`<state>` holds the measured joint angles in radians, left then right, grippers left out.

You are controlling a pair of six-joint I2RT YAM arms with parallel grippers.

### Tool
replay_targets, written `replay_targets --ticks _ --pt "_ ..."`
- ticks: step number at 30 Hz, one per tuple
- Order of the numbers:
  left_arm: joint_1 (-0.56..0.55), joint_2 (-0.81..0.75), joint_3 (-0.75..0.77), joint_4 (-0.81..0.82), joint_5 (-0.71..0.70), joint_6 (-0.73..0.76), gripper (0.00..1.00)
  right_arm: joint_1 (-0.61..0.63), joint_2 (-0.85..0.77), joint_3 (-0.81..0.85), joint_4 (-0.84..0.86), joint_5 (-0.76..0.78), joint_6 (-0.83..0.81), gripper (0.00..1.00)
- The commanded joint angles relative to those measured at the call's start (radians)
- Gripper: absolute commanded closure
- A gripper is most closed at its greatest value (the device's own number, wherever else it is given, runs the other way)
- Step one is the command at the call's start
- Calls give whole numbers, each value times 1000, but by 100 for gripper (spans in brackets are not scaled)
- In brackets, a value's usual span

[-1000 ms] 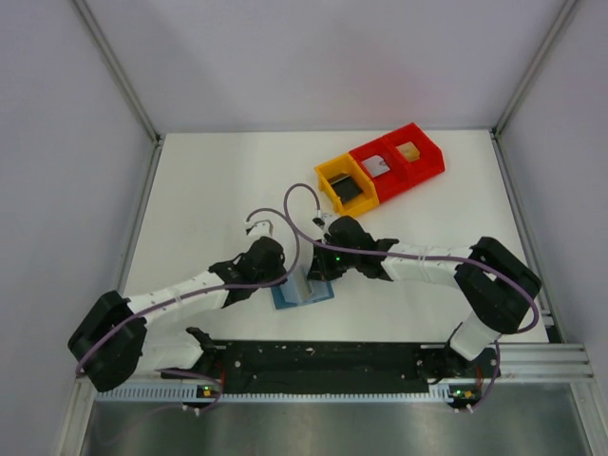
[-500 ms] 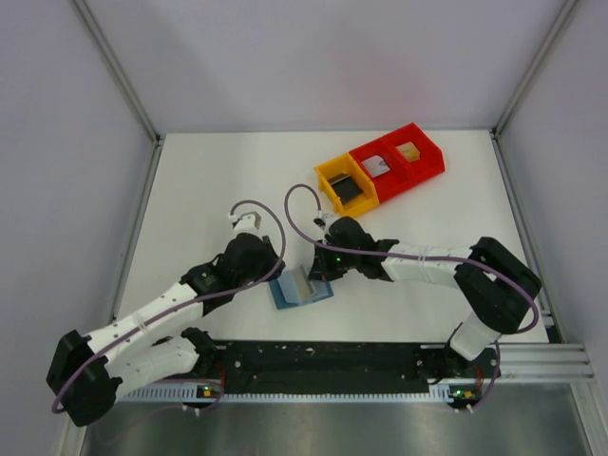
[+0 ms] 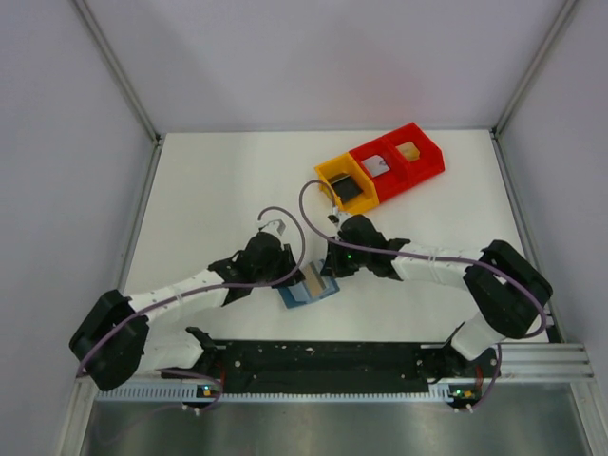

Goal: Take the credit cards out of the card holder
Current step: Open the card holder at the center of the board.

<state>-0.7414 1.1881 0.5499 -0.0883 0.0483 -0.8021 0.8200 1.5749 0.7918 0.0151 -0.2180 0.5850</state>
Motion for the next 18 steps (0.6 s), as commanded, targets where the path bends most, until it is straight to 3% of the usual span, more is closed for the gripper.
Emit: replay_targets --ticks 1,9,18 --pt "0 39 -10 58 -19 9 72 -56 -76 -31 19 29 -20 100" --pt "13 110 -30 61 -38 14 73 -74 -113 -29 2 8 -43 100" --pt "22 143 -70 79 -39 -32 76 -62 -105 -5 72 -145 -8 99"
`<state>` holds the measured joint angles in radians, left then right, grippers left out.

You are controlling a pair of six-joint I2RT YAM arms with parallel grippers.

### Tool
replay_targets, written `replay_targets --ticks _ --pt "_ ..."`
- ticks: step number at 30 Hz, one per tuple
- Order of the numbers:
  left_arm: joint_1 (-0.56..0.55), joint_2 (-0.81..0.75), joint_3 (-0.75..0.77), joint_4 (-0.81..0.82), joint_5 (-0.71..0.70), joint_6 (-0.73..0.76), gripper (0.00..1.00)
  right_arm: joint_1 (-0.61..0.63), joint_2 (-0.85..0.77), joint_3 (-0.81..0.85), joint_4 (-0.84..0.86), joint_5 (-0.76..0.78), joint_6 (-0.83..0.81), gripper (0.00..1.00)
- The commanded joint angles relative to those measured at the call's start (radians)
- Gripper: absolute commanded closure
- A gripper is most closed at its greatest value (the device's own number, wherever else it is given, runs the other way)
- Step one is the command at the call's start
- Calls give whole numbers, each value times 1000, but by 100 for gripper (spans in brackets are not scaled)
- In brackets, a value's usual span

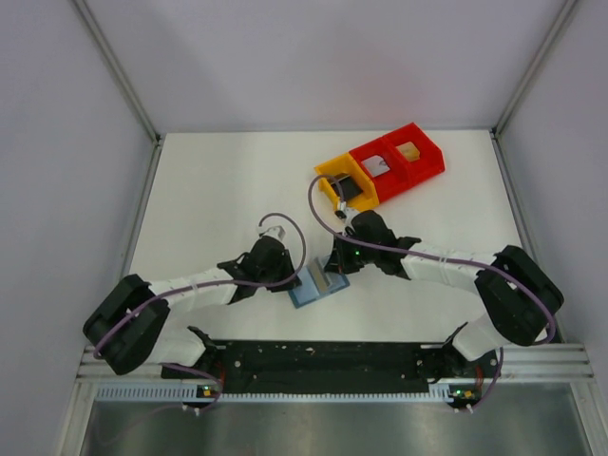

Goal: Take the credit cards out of the card holder
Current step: Open the card holder at the center of the board.

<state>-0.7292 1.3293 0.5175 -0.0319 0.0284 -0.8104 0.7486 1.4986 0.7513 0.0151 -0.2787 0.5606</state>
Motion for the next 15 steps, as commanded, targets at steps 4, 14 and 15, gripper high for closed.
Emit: replay_targets --ticks 4,14,15 --pt "19 -39 -82 66 -64 -70 81 53 6 63 108 -126 36 96" --pt "22 -292 -186 37 -186 -164 83 124 129 128 131 -142 58 83" --pt "21 -320 -189 6 -197 -164 83 124 127 129 119 -131 47 81"
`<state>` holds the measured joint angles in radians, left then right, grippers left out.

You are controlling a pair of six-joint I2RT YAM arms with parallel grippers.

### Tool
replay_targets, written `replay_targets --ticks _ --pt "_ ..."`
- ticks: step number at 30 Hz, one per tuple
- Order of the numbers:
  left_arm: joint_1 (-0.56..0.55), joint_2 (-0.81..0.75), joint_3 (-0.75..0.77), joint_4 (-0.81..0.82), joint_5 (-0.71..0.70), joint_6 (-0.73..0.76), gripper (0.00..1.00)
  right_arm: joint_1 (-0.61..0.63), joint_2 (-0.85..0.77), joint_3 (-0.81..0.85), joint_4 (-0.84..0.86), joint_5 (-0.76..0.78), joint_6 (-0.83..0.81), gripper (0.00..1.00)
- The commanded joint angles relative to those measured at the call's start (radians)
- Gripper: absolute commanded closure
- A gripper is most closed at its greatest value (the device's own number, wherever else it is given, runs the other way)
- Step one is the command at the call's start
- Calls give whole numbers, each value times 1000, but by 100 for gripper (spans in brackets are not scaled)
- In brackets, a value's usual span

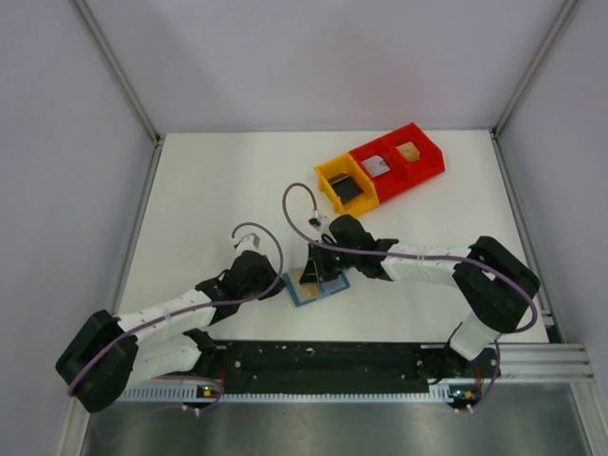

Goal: Take the credit cards out of the card holder
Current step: Open the card holder at the center of the board.

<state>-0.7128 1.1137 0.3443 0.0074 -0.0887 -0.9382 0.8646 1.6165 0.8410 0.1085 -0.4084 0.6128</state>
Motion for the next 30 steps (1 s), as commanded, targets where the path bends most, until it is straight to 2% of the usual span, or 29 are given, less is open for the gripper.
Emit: replay_targets --ticks 1,4,8,14,22,30 --pt "6 -135 -18 -40 -79 -30 82 8 3 46 4 9 -13 79" --pt "6 -204 -11 -28 -50 -2 81 -4 -24 35 -23 63 -27 72" --pt "4 -242 8 64 65 30 80 -47 -38 0 -17 66 -16 70" --pt "4 -94 71 131 174 62 80 -81 -24 -48 31 63 5 70" --pt "6 106 65 114 156 15 83 -93 17 -66 63 51 11 71" --pt "15 132 -7 147 129 -50 89 -104 62 -80 102 20 22 72"
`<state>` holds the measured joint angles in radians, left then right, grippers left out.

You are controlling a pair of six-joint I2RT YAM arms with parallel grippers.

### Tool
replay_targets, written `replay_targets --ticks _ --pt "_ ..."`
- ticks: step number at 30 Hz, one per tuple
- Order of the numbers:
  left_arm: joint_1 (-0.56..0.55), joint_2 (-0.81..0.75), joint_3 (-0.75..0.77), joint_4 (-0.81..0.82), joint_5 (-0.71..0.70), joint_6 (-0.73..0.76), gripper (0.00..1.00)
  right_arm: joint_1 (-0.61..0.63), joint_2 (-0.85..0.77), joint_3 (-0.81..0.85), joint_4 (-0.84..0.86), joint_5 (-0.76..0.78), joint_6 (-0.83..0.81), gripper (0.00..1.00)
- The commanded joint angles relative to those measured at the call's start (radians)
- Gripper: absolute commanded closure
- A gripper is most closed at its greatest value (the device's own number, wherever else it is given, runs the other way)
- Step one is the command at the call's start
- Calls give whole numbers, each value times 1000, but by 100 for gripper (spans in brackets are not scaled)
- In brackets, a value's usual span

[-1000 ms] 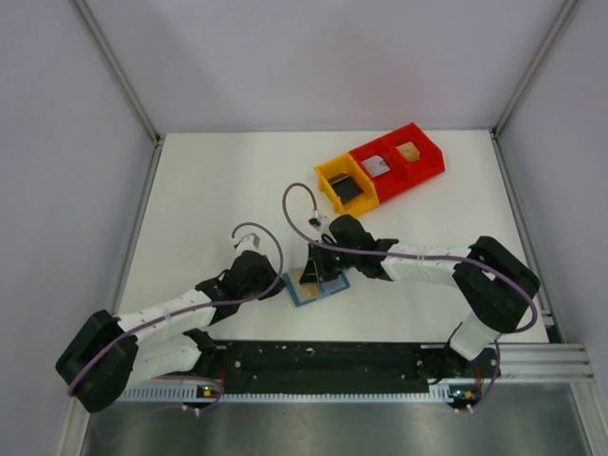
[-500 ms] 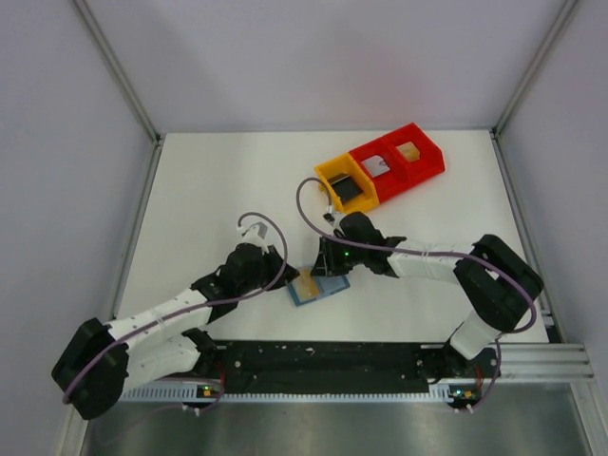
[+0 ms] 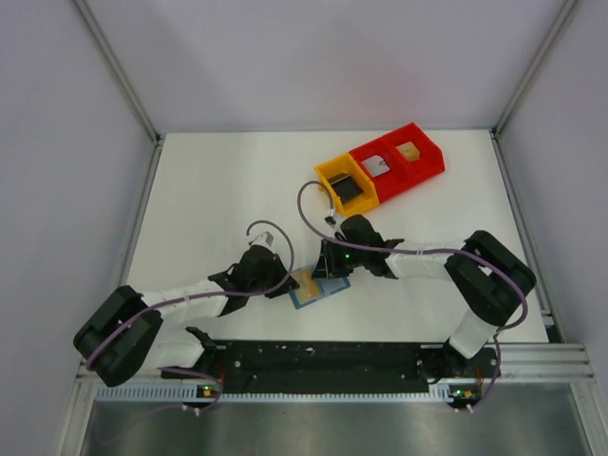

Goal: Take the credit cards out of the card holder
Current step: Open the card holder at the center of the board, then remove the credit card from the card holder.

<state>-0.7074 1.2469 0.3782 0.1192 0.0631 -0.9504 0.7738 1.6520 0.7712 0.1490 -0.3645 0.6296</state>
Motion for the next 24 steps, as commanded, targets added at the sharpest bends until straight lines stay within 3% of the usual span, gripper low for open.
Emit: replay_targets --ticks 1,14,24 --pt "13 -6 -48 37 -28 -44 90 -13 34 -12 63 -27 8 72" --pt "22 -24 -113 69 -43 -93 93 -13 89 -3 67 -59 10 73" --pt "20 -15 -110 69 -39 -93 94 -13 95 -6 113 -105 27 83"
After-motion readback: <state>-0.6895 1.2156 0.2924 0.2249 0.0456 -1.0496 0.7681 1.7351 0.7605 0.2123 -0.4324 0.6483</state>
